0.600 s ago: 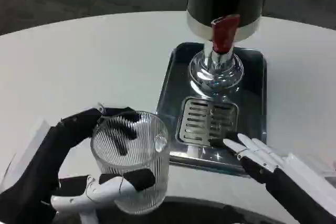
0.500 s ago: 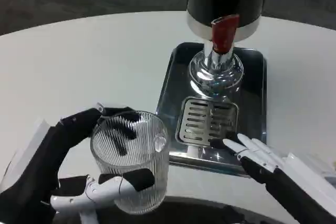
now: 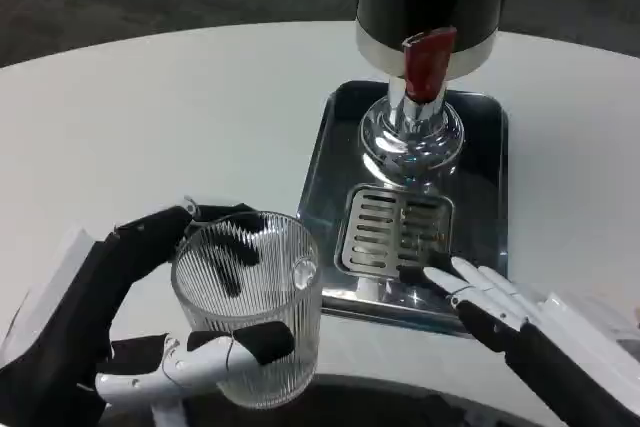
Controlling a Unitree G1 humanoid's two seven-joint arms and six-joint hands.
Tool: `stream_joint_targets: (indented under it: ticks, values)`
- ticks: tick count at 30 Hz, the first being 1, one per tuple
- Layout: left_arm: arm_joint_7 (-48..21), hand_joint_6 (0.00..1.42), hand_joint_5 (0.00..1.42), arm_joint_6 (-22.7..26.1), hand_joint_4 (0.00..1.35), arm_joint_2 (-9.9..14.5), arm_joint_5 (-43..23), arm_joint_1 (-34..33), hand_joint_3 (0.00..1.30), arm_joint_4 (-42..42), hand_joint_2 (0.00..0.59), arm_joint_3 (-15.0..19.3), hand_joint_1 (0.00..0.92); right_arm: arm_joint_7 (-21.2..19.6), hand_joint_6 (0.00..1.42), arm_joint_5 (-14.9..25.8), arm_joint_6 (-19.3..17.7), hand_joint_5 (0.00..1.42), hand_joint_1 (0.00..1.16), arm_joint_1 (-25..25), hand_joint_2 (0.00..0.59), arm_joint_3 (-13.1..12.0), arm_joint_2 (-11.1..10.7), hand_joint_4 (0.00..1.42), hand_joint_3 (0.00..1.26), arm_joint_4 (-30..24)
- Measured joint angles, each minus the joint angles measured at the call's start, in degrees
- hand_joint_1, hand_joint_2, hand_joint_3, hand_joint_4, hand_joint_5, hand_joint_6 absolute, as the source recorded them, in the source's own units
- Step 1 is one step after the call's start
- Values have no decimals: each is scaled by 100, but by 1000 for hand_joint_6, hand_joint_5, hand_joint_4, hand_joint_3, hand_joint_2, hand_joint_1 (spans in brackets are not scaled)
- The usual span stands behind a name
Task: Grasp the cup under the faucet to collect the drink, then remove the cup.
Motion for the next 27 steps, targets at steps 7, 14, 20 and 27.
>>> stream_joint_targets:
  ticks: [7, 14, 20, 27]
  values:
    - [1, 540, 873, -56, 889, 7, -14, -25, 781, 22, 97, 163, 594, 0, 0, -16, 1, 0, 676, -13, 463, 60, 9, 0, 93, -1]
    - [101, 520, 873, -202, 890, 109, -16, -572, 781, 625, 97, 459, 594, 0, 0, -80, 27, 0, 676, -67, 463, 186, 39, 0, 93, -2]
    - [308, 518, 873, -433, 890, 313, 298, -1417, 781, 1606, 97, 427, 594, -2, 0, -73, 27, 0, 676, -19, 463, 135, 48, 0, 93, -14]
    - [924, 518, 873, -990, 888, 302, 1152, -2283, 781, 2665, 97, -40, 594, -7, 0, -42, -14, 0, 676, 69, 463, -5, 110, 0, 93, -18]
